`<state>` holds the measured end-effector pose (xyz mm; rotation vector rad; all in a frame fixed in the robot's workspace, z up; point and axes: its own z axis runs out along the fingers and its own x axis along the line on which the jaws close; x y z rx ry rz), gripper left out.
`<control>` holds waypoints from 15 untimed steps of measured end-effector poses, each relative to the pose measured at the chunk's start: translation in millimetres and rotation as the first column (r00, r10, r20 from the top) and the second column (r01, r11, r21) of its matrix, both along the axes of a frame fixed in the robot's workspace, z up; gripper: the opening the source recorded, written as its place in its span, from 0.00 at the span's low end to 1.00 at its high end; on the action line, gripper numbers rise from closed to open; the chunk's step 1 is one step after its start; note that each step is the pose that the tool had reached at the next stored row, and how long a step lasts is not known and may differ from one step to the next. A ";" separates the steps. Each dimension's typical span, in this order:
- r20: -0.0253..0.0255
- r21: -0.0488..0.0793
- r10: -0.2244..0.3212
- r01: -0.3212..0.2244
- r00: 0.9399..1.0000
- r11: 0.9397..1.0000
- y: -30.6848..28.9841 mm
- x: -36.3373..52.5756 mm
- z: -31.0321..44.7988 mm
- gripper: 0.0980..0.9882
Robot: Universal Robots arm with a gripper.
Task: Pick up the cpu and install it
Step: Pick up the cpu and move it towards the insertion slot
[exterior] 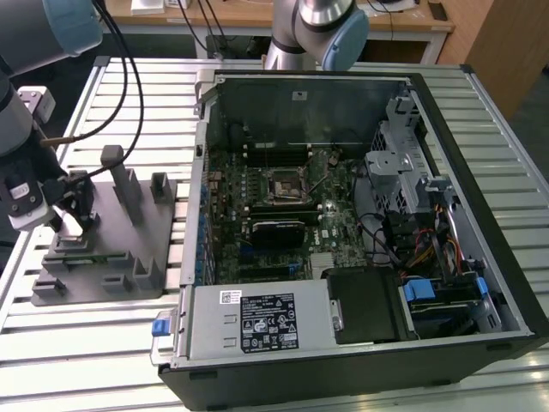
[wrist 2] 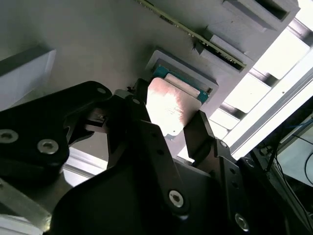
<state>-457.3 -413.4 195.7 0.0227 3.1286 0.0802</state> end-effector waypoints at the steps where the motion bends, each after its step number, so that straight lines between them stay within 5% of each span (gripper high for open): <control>1: 0.000 0.000 0.000 0.000 1.000 1.000 0.0 0.0 2.3 0.50; 15: 0.000 0.000 0.000 0.000 1.000 1.000 0.0 0.0 37.9 0.50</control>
